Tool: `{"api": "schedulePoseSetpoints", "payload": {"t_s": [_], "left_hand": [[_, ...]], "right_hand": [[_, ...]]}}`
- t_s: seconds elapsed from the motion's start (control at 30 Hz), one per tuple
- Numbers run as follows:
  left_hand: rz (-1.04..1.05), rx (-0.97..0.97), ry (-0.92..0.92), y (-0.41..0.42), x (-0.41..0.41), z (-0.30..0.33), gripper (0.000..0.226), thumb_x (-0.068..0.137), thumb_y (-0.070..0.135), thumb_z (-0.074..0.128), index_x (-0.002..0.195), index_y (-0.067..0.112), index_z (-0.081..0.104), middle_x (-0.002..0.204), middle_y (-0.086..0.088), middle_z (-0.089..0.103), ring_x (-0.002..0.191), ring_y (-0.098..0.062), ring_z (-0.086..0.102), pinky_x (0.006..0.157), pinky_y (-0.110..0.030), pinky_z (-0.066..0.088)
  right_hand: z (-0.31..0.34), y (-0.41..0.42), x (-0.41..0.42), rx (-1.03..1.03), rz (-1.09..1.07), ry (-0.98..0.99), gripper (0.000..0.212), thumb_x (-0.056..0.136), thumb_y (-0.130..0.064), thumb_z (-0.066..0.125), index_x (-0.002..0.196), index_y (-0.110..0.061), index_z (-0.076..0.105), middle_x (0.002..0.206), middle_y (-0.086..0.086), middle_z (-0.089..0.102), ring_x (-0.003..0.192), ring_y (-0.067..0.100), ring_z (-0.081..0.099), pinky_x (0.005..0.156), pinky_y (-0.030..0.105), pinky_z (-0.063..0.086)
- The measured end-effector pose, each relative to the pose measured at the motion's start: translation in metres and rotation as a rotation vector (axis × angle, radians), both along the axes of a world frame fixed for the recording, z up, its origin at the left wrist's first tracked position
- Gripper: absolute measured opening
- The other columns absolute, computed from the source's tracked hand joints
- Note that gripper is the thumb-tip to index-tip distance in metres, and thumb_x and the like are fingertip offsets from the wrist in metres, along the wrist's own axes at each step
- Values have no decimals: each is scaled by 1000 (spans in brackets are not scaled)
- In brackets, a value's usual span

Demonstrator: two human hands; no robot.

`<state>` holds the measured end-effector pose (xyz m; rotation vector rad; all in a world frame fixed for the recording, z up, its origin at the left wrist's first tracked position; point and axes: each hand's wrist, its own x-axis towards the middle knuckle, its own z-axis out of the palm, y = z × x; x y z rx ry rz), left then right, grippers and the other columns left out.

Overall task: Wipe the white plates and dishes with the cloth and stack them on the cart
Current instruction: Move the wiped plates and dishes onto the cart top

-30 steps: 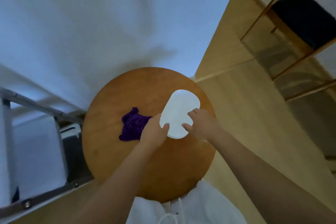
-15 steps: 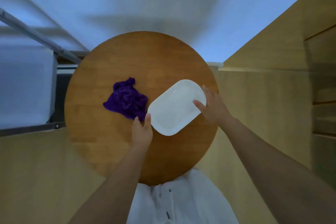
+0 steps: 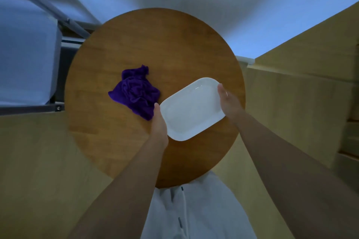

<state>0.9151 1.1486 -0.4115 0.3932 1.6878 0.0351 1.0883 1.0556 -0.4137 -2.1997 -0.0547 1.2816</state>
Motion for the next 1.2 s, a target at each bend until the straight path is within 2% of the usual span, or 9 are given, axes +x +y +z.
{"api": "schedulePoseSetpoints", "payload": {"t_s": [0.13,0.3,0.5,0.63,0.77,0.83,0.97,1.07,1.2], "left_hand": [[7,-8,-12,0,-5,-1,39,91,64,43,83,28,54,87,6,63,82,-13,62,81,-32,51],[-2,-31,-26,-6,-26,1,40,91,65,39,87,30,58,89,6,67,83,-15,64,61,-30,49],[-21,-4,-49,-5,-62,10,44,93,65,31,96,31,59,94,7,67,90,-15,64,68,-31,49],[-42,79,-71,8,-91,26,43,96,63,26,91,33,56,76,12,69,71,-7,66,58,-24,46],[-7,166,-171,23,-127,47,43,98,59,27,91,30,58,62,11,72,54,-6,69,44,-19,51],[56,177,-229,31,-149,60,47,97,60,30,91,24,61,61,7,71,54,-9,69,44,-21,52],[85,260,-217,48,-208,80,48,92,62,41,102,20,60,84,6,69,74,-11,68,63,-29,53],[137,283,-254,62,-259,96,45,90,62,46,100,21,61,86,4,67,69,-13,69,58,-29,53],[187,335,-255,85,-329,119,56,90,60,47,124,17,56,117,-5,62,107,-27,61,93,-47,50]], "right_hand": [[1,-3,-1,-46,-50,80,72,92,-66,18,140,-18,40,126,1,45,115,20,41,97,37,30],[8,-16,-26,11,-105,73,62,95,-60,23,133,-18,47,110,-6,44,100,13,39,88,31,29],[21,-13,-57,75,-89,84,57,95,-58,27,131,-19,49,113,-5,47,103,15,43,87,31,31],[33,-1,-85,103,-64,94,54,95,-59,27,128,-24,51,110,-8,49,98,12,46,85,30,34],[48,18,-117,153,0,44,39,93,-63,26,96,-34,52,95,-9,56,85,5,53,70,26,45],[60,33,-135,188,8,37,42,92,-63,28,101,-30,52,101,-4,59,92,11,57,76,30,50],[81,61,-179,265,22,80,51,91,-62,35,114,-21,54,112,0,61,102,17,58,90,39,49],[94,78,-222,347,9,118,45,91,-57,42,113,-20,57,113,1,62,102,18,60,88,38,49],[117,110,-292,415,-30,119,33,94,-42,46,100,-15,63,85,6,63,80,17,62,70,31,45]]}}
